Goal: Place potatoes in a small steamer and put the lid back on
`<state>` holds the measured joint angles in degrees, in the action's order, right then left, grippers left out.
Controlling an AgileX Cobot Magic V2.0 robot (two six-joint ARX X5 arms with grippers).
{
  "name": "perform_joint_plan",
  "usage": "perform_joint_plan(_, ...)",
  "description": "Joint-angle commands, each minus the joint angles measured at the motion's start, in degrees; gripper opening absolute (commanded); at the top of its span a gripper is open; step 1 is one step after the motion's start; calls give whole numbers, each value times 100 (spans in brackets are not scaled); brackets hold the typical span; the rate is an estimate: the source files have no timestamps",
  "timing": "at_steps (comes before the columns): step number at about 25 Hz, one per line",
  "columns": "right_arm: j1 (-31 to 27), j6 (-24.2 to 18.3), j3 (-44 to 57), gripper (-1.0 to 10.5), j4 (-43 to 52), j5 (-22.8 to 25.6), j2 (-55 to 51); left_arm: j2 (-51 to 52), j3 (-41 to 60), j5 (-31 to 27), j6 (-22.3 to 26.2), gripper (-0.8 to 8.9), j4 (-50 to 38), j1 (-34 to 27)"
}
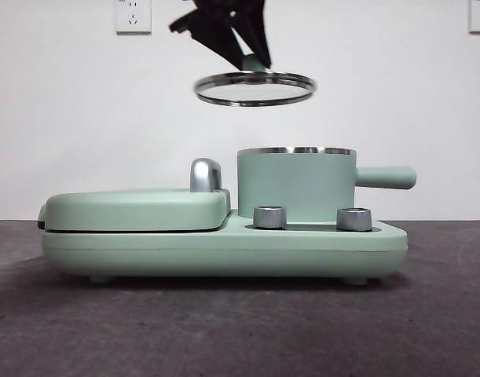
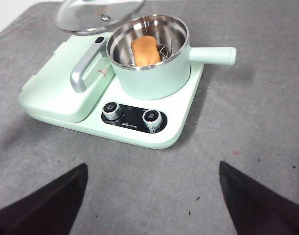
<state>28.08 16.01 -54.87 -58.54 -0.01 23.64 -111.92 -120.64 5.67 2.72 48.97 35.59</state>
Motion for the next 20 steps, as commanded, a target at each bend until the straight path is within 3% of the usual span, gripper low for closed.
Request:
perform_joint_plan(1, 35, 94, -20, 425, -17, 2, -116, -219, -166, -7, 118, 10, -234, 151)
perform_joint_plan(20, 35, 96, -20, 425, -26, -66, -208, -835, -166, 33, 350, 10, -1141, 361)
